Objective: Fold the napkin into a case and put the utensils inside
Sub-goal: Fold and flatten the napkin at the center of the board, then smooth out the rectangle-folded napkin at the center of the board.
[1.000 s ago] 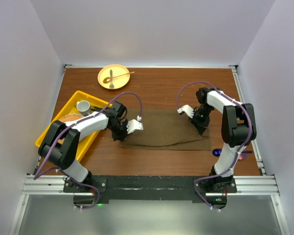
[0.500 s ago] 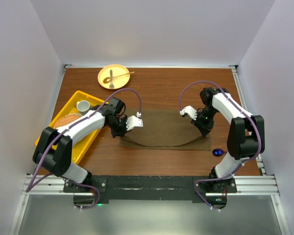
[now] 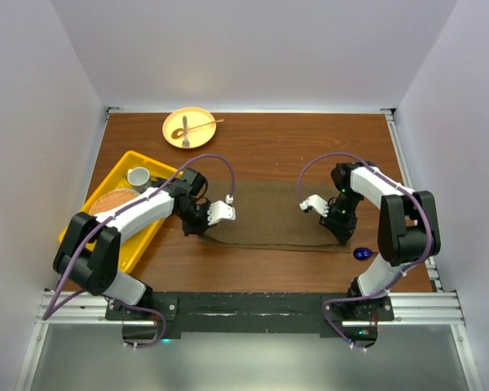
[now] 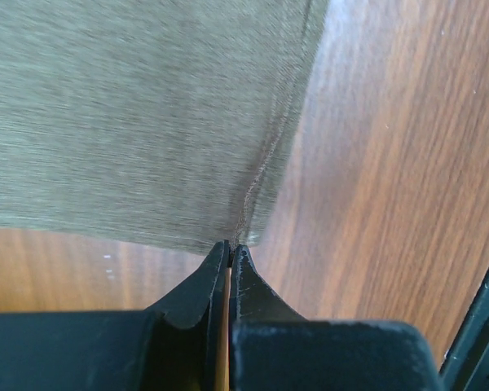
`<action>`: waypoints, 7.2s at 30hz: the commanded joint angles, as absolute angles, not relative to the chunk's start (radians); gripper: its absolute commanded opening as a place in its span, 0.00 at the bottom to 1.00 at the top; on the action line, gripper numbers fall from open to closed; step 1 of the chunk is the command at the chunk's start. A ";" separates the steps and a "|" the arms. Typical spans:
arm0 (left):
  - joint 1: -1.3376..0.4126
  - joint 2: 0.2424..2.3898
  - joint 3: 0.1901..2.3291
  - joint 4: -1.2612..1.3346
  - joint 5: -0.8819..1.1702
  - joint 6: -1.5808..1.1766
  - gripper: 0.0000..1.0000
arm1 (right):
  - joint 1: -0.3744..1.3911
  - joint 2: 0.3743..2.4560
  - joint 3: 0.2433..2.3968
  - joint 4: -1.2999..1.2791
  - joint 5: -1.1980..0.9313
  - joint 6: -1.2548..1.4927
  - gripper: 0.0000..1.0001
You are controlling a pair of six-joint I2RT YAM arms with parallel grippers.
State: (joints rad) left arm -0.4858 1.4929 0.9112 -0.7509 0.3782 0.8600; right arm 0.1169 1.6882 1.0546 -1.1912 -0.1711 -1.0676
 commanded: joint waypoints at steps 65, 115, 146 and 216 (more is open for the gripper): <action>-0.517 1.494 0.839 -0.615 0.413 0.856 0.39 | 0.230 1.405 0.778 -0.888 -0.040 -0.993 0.44; -0.515 1.489 0.856 -0.640 0.439 0.885 0.00 | 0.282 1.347 0.950 -1.140 -0.135 -0.945 0.00; -0.488 1.459 0.911 -0.646 0.493 0.850 0.36 | 0.268 1.726 1.083 -0.957 -0.038 -0.899 0.00; -0.506 1.361 0.954 -0.681 0.368 0.839 0.00 | 0.250 1.577 1.187 -1.218 -0.124 -0.948 0.00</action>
State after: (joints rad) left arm -0.5137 1.3914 0.9100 -0.6575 0.3294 0.8501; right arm 0.2543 1.6547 1.1179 -1.1248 -0.0860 -0.9188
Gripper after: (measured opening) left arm 0.016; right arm 0.014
